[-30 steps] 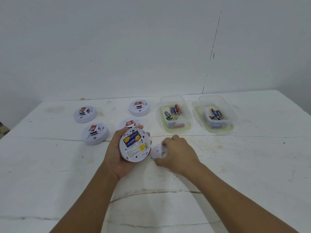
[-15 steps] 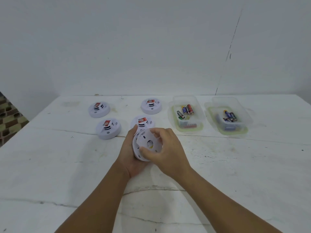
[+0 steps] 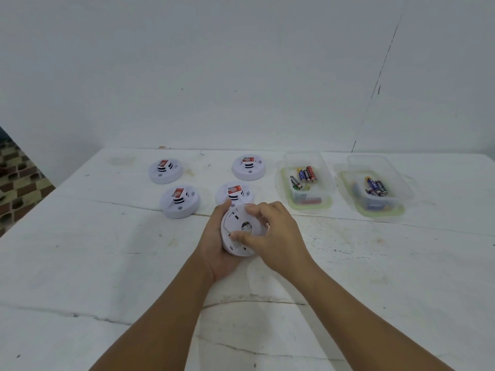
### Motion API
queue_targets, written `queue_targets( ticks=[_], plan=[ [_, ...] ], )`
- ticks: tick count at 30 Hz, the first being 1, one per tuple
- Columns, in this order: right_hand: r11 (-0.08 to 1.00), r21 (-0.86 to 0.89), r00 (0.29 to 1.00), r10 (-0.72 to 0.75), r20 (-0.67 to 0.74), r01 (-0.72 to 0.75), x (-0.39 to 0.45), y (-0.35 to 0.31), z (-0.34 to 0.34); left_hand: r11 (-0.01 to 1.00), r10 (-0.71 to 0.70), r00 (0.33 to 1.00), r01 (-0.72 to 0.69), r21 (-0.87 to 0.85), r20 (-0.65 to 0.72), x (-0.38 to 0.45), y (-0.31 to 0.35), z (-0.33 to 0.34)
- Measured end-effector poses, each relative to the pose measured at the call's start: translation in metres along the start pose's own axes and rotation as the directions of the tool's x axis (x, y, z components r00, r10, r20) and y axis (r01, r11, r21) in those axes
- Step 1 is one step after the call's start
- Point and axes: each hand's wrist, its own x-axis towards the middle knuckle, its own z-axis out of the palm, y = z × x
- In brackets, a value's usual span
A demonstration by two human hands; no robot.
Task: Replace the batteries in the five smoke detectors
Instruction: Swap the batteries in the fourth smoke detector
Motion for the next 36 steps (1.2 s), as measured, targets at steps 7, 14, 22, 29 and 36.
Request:
queue_targets(
  ticks=[7,14,22,29,36],
  plan=[
    [0.977,-0.206,0.998,0.053,0.015,-0.049,-0.001,-0.013,-0.006,1.0,0.013,1.0,-0.012,0.012,-0.029,0.001,-0.001,-0.001],
    [0.988,-0.138,0.994,0.086,0.074,-0.075,0.004,-0.018,-0.009,0.998,0.028,0.999,-0.026,0.054,-0.038,-0.001,-0.001,0.0],
    [0.957,-0.269,0.987,0.138,0.085,-0.111,0.007,-0.019,-0.018,0.994,0.029,0.998,-0.022,0.11,-0.058,-0.003,0.001,0.007],
    [0.975,-0.219,0.995,0.048,0.086,-0.028,0.003,-0.015,-0.015,0.996,0.042,0.998,-0.039,0.083,-0.036,-0.003,-0.002,0.003],
    [0.97,-0.221,0.983,0.13,0.128,-0.099,0.009,-0.018,-0.023,0.995,0.049,0.995,-0.041,0.093,-0.084,0.0,-0.003,0.007]
  ],
)
